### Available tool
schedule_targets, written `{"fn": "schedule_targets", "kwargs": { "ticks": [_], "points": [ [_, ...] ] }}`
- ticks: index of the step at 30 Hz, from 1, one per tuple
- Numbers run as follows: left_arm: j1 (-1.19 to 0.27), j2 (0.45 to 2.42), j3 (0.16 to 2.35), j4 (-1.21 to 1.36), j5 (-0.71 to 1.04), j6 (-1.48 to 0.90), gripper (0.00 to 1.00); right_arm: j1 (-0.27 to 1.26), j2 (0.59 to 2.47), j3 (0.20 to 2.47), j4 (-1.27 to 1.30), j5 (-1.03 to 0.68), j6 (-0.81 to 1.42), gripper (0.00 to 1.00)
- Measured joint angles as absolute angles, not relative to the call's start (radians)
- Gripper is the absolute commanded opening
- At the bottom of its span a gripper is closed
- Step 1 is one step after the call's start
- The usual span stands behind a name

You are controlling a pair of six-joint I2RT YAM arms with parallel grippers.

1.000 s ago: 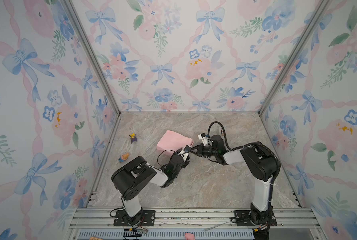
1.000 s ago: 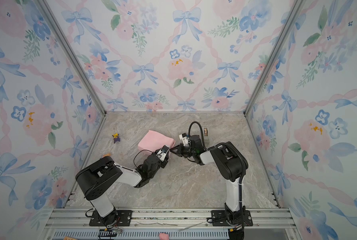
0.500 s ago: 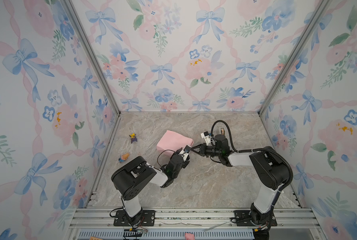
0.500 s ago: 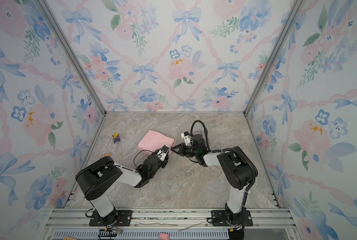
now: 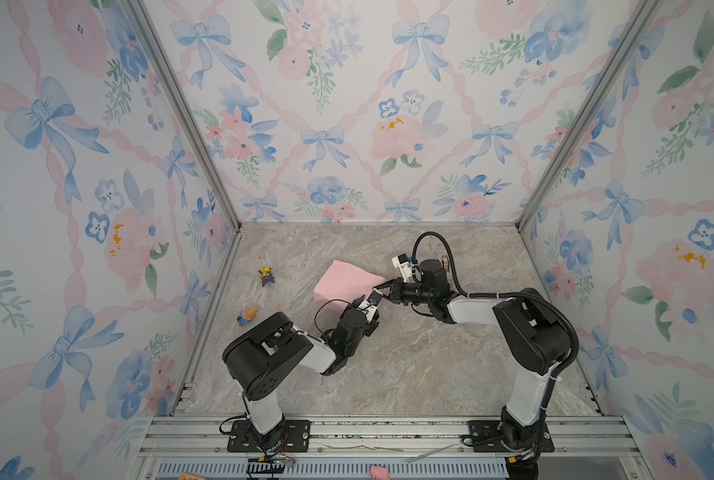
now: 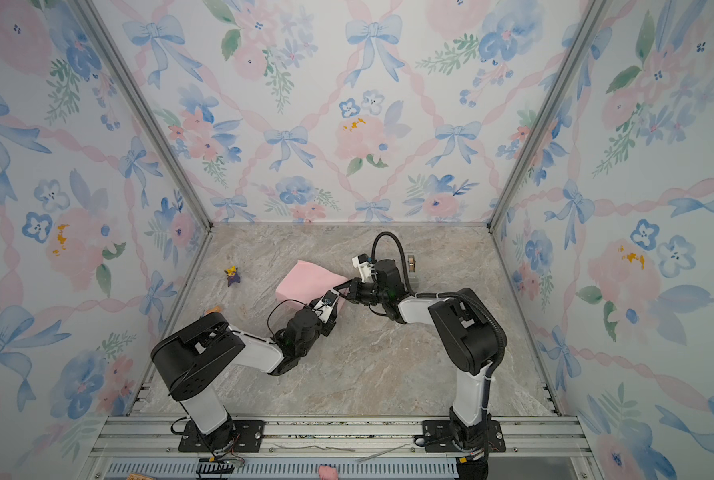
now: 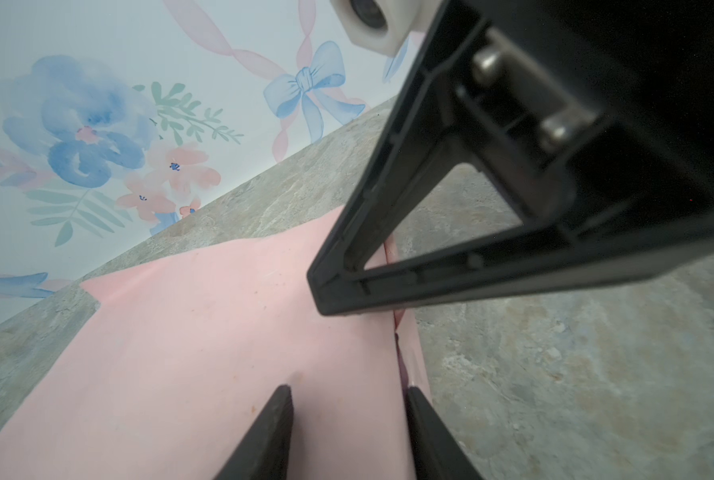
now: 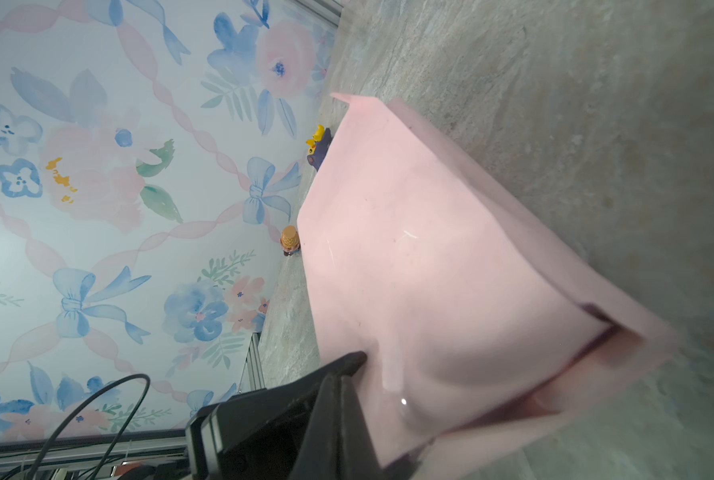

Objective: Wrap the gift box in paper

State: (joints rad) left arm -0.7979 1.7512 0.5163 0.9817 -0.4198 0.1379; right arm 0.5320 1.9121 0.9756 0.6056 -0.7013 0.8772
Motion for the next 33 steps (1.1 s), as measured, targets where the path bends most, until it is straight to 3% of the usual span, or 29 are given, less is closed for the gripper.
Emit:
{"fn": "schedule_targets", "kwargs": {
  "ticks": [10,14,22,33],
  "points": [
    [-0.798,1.752,0.518,0.981,-0.420,0.138,0.45,0.538,1.932,1.014,0.476,-0.670,0.797,0.01],
    [-0.798,1.752,0.518,0.981,-0.420,0.138,0.45,0.538,1.898,0.987,0.467,-0.654,0.783,0.12],
    [-0.798,1.752,0.518,0.981,-0.420,0.138,0.45,0.538,1.837,0.926,0.463,-0.640,0.773,0.00],
    [-0.798,1.752,0.517,0.981,-0.420,0.138,0.45,0.538,1.871,0.929,0.462,-0.633,0.773,0.00]
  ]
}}
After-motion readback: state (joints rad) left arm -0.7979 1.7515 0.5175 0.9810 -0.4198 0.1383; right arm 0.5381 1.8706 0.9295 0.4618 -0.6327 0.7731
